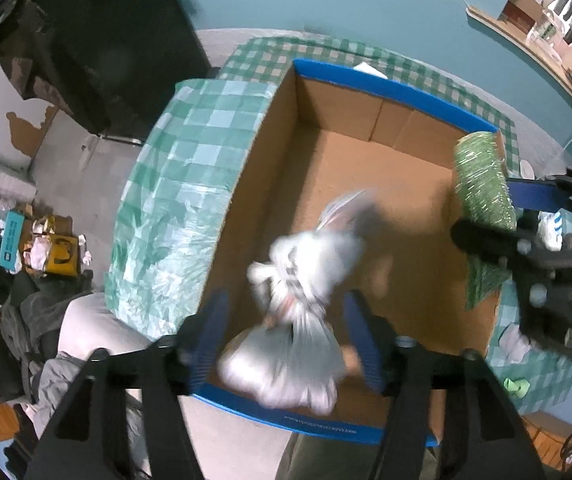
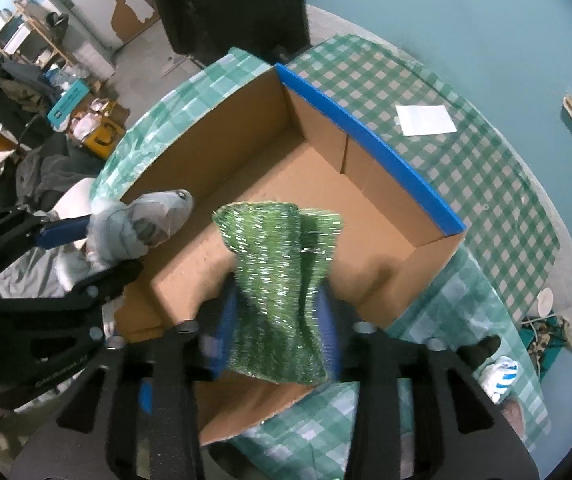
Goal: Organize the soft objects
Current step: 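Open both tools to drop the bag and scrubber into the box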
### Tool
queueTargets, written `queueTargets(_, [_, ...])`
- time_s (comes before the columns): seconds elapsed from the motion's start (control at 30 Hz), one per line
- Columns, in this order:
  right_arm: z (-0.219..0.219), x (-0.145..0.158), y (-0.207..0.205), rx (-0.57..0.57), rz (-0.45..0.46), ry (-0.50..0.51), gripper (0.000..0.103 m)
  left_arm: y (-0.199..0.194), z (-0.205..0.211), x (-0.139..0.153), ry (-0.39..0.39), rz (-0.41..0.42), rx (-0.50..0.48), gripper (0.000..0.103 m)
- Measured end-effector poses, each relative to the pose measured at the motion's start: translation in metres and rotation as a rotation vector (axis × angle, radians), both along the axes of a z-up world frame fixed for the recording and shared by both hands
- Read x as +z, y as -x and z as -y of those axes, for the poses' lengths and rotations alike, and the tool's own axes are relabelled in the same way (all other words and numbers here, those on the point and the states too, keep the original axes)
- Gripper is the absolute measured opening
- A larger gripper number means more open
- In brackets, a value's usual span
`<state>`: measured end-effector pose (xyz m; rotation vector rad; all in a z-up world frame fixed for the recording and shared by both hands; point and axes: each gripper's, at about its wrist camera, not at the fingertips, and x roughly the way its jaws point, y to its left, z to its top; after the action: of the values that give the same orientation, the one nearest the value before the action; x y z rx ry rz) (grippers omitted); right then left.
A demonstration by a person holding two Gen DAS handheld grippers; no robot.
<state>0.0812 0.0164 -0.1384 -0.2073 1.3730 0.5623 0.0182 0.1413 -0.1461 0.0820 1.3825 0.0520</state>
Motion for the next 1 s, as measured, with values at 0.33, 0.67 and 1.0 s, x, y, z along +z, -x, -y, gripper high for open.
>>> queueTargets(0.33, [0.007,0.011,-0.001,-0.045,0.027,-0.004,0.069,-0.001,0.003,0.007,-0.015,0.018,-0.023,0.077])
queueTargets(0.67, [0.024,0.029,0.006,-0.093,0.049,-0.01,0.069,0.0,0.018,0.024,-0.022,0.055,-0.068,0.077])
queueTargets(1.0, [0.052,0.047,0.015,-0.171,0.075,-0.018,0.07,0.002,0.045,0.042,-0.031,0.088,-0.139,0.077])
